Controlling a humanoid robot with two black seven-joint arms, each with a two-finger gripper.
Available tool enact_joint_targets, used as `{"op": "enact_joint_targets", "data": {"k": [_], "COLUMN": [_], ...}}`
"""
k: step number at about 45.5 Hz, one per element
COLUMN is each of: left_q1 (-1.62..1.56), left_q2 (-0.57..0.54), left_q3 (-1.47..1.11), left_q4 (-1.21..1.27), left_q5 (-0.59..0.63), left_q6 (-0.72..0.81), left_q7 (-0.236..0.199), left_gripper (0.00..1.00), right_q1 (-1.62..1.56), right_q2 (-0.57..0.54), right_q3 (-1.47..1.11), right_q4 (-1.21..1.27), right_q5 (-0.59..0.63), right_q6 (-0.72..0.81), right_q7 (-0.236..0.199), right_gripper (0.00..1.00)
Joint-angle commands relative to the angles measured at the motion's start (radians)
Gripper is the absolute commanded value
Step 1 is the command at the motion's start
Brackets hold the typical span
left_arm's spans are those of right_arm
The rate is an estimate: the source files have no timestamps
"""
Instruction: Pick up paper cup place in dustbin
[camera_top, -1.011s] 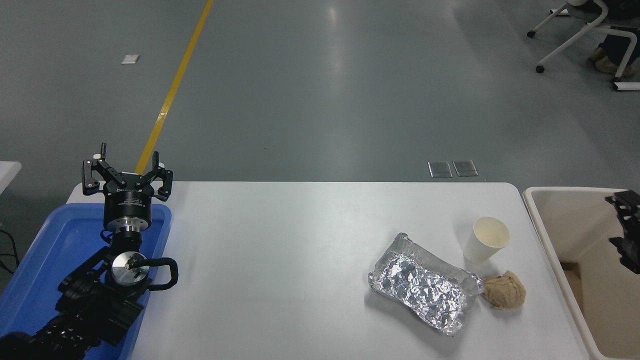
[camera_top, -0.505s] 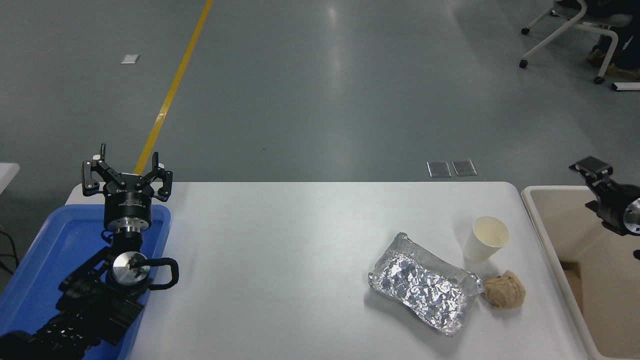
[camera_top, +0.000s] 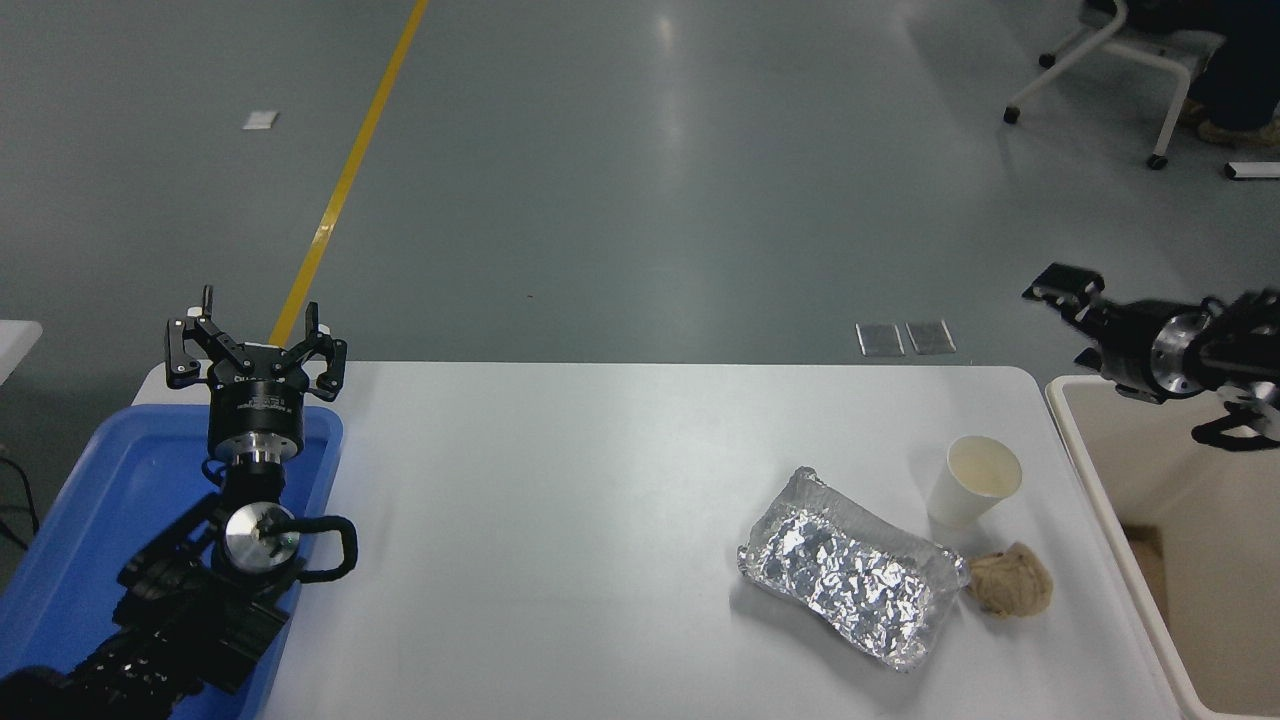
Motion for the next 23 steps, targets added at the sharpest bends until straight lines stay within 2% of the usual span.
{"op": "enact_joint_targets", "data": {"k": [1, 7, 16, 23], "left_q1": [0.0, 0.0, 0.0, 0.0], "left_q2": [0.001, 0.001, 0.001, 0.001], "left_q3": [0.0, 0.0, 0.0, 0.0], "left_q4": [0.0, 0.0, 0.0, 0.0], "left_q5": [0.0, 0.0, 0.0, 0.0], "left_q6": [0.0, 0.0, 0.0, 0.0], "left_q7": [0.0, 0.0, 0.0, 0.0], "left_gripper": [0.99, 0.99, 0.99, 0.99], "right_q1": [0.153, 0.194, 0.337, 0.517], "right_q2": [-0.003, -0.06, -0.113, -0.144], "right_q3": [-0.085, -0.085, -0.169, -0.211], "right_q4": [0.215, 0.281, 0.377, 0.48], "right_q5": [-0.309, -0.402, -0.444, -0.444], "right_q6": [0.072, 0.105, 0.171, 0.329], "right_q7": [0.004, 0.003, 0.003, 0.003], "right_gripper": [1.0, 1.0, 1.0, 1.0]}}
